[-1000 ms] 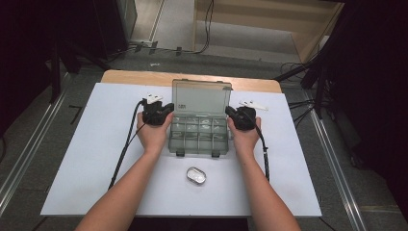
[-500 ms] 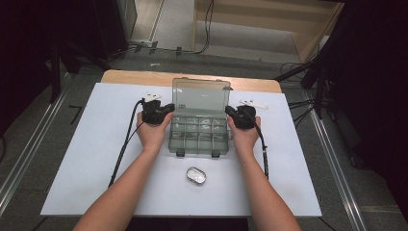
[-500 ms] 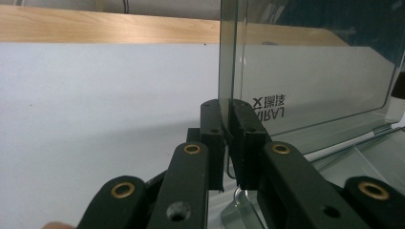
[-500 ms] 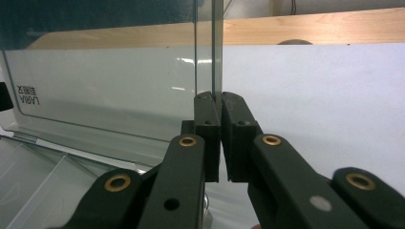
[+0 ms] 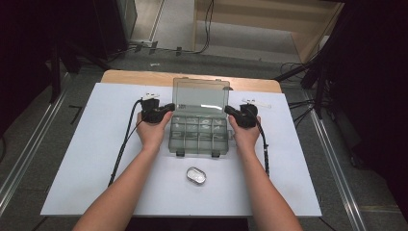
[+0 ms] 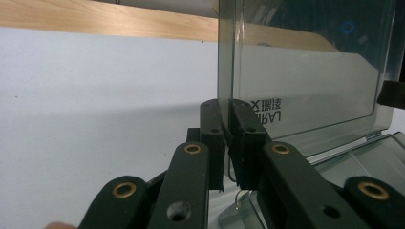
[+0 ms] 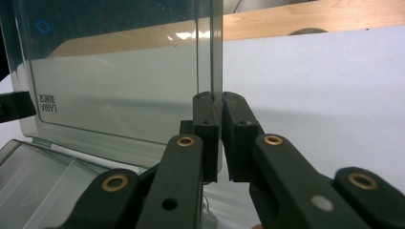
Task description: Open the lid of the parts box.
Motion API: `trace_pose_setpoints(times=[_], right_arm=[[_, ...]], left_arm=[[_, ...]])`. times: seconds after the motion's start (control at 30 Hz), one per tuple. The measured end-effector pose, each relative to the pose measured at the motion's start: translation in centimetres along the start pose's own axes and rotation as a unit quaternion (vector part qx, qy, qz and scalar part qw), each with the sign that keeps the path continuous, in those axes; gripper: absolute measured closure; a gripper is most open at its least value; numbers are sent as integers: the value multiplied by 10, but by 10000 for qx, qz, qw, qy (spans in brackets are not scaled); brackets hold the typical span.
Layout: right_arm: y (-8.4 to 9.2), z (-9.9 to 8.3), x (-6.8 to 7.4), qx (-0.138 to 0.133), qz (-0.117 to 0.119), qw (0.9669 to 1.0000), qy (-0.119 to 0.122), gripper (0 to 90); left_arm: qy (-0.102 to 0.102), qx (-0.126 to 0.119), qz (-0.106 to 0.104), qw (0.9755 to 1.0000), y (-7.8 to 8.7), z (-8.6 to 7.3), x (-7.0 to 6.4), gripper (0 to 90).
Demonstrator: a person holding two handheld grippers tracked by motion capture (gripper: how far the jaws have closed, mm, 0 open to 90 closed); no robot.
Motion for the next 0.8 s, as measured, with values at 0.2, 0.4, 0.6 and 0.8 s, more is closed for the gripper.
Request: trace_pose_setpoints(times=[0.2, 0.4, 0.6, 0.8], right_arm=[[-2, 0, -2, 13, 119, 9998, -128, 830], [-5, -1, -4, 33, 182, 9996, -229, 825], [-8, -3, -6, 23, 356, 9983, -453, 818], [-9, -5, -7, 62, 327, 9986, -415, 810]], left_arm=[[85, 30, -95, 9999, -2, 0, 2, 834], [296, 144, -205, 9992, -4, -1, 4, 824], [409, 238, -306, 9984, -6, -4, 5, 799], [463, 290, -386, 9978, -7, -6, 7, 789]])
Point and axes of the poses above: each handheld gripper's, and its own axes: y roughly backward along the jaws, z roughly out of its top, x roughly to its left, the point moved 10 cm from there along -y, roughly forward along the jaws, and after that the axes turned 4 degrees about y, right-handed, at the moved point
